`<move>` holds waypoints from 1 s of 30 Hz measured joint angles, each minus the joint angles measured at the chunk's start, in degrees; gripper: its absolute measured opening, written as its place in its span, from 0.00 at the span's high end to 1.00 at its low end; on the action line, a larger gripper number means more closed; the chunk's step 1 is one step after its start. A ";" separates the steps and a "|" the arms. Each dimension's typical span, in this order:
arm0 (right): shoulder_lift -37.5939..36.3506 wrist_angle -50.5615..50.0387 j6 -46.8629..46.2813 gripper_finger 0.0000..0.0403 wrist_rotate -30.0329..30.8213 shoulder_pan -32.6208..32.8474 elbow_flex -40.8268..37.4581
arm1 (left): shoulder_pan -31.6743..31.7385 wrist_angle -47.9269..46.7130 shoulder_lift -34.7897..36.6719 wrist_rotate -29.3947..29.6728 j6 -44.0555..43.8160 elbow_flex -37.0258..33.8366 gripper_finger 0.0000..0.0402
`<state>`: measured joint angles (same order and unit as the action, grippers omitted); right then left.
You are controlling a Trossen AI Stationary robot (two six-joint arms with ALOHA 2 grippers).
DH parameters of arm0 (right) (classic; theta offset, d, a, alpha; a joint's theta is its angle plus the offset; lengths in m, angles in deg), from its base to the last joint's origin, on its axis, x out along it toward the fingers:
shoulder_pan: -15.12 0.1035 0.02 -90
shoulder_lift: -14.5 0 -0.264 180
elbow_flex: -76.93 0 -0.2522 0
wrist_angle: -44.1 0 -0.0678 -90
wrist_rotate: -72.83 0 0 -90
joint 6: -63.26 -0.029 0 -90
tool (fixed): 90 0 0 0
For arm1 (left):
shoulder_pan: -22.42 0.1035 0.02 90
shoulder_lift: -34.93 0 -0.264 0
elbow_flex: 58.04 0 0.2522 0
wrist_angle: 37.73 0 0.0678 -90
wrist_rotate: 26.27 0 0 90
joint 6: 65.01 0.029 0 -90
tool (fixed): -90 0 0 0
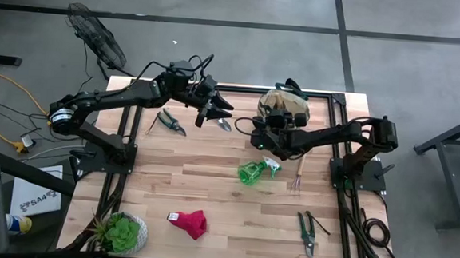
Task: Pick & Place Garden tools in Gardening bag
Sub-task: Put the bottom gardening trowel into the gardening bag
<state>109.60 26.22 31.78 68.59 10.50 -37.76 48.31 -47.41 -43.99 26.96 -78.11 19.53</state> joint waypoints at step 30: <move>-6.13 -0.96 1.65 0.57 -0.37 -0.42 -0.02 | 0.00 0.00 -0.02 -0.03 -0.02 0.00 0.59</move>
<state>103.47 25.26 33.43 68.23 10.09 -37.78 48.31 -47.41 -44.01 26.93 -78.13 19.53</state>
